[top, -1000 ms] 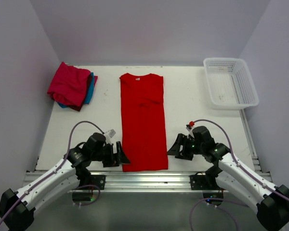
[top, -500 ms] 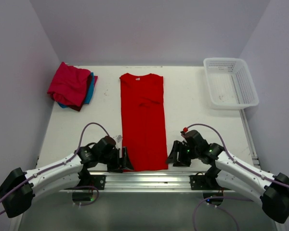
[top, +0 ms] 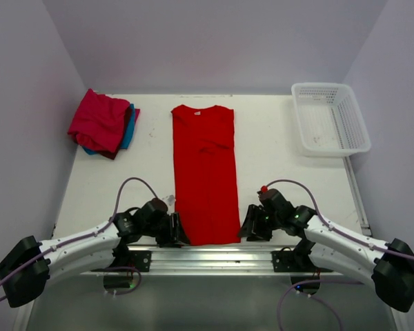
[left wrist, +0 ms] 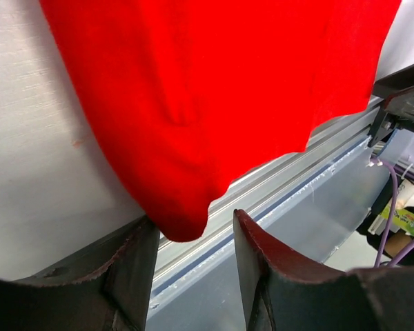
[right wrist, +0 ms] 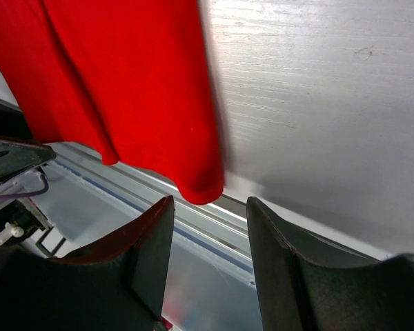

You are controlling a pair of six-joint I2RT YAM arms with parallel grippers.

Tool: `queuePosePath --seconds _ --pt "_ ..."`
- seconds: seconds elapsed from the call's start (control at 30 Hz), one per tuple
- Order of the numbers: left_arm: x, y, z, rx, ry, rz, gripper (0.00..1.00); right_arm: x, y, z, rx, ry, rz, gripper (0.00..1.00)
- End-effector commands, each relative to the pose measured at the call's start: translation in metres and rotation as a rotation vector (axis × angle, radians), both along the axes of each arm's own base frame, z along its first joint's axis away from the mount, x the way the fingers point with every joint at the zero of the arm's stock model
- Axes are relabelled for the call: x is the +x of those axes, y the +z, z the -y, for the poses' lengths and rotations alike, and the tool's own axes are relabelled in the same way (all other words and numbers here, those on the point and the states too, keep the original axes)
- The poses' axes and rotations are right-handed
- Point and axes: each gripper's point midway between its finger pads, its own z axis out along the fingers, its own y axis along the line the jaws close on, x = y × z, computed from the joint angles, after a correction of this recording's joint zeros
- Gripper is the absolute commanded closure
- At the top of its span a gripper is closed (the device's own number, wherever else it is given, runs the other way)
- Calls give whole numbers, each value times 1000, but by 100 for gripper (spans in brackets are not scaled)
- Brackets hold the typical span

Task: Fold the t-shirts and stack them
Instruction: Grab the bottom of the folded rectangular tshirt with both arms

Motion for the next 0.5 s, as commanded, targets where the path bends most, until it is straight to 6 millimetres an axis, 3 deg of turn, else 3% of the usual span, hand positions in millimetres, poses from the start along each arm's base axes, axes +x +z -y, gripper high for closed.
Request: queuePosePath --seconds 0.0,0.07,0.23,0.27,0.33,0.37,0.43,0.47 --pt "-10 -17 -13 77 4 -40 49 4 -4 -2 -7 -30 6 49" --pt "-9 -16 -14 79 5 -34 50 5 -7 -4 -10 -25 5 49" --pt "-8 -16 -14 81 13 -24 68 7 -16 -10 -5 -19 0 51" --pt "-8 -16 -15 80 14 -20 75 6 -19 -11 -14 -19 -9 52" --pt "-8 -17 -16 83 17 -18 83 8 -20 -13 -11 -17 2 57" --pt "-8 -17 -17 82 20 -16 92 9 -21 -14 -11 -17 3 66" --pt "-9 -19 -18 87 24 -21 100 9 -23 -15 -15 -16 4 77" --pt "-8 -18 -18 83 27 -20 100 9 -22 -15 -15 -17 2 92"
